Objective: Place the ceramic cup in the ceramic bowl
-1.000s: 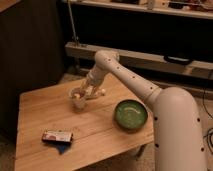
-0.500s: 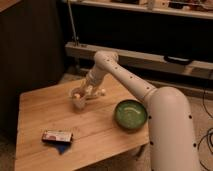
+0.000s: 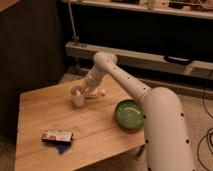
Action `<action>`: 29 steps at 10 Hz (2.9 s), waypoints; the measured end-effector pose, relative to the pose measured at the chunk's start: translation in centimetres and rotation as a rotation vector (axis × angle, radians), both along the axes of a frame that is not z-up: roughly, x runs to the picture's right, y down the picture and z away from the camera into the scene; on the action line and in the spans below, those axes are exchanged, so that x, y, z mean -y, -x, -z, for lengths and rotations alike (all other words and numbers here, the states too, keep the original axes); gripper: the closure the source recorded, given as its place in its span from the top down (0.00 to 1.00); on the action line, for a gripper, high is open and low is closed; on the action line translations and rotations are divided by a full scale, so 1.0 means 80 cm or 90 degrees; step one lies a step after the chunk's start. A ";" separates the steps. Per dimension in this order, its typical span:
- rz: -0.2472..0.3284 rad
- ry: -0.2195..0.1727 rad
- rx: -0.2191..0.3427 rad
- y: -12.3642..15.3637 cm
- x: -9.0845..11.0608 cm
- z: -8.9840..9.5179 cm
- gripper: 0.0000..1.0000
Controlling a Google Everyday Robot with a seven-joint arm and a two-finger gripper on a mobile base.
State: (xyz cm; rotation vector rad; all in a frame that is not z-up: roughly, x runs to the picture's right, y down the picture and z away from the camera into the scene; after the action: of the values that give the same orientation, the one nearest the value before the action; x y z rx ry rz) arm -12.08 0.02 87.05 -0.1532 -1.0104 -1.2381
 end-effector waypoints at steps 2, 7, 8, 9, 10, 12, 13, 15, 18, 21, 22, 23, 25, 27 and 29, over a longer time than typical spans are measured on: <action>-0.033 -0.003 0.038 0.002 0.032 0.049 0.00; -0.132 0.008 -0.011 -0.093 0.040 0.161 0.00; -0.158 0.016 -0.039 -0.120 0.023 0.175 0.00; -0.186 0.023 -0.068 -0.147 0.007 0.187 0.00; -0.217 0.027 -0.099 -0.175 -0.007 0.198 0.00; -0.287 0.030 -0.164 -0.236 -0.035 0.218 0.00; -0.319 0.030 -0.195 -0.265 -0.046 0.225 0.00; -0.387 0.032 -0.271 -0.333 -0.067 0.240 0.00; -0.466 0.072 -0.389 -0.426 -0.102 0.239 0.00; -0.487 0.107 -0.445 -0.465 -0.126 0.205 0.00; -0.488 0.113 -0.449 -0.465 -0.127 0.192 0.00; -0.487 0.116 -0.450 -0.461 -0.123 0.181 0.00; -0.477 0.129 -0.446 -0.431 -0.107 0.154 0.00; -0.450 0.157 -0.452 -0.405 -0.108 0.123 0.00; -0.425 0.184 -0.482 -0.401 -0.127 0.102 0.00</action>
State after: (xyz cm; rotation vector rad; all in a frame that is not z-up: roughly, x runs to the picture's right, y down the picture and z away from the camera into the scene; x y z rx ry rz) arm 20.03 10.19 78.91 -0.4328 -0.4897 -0.3506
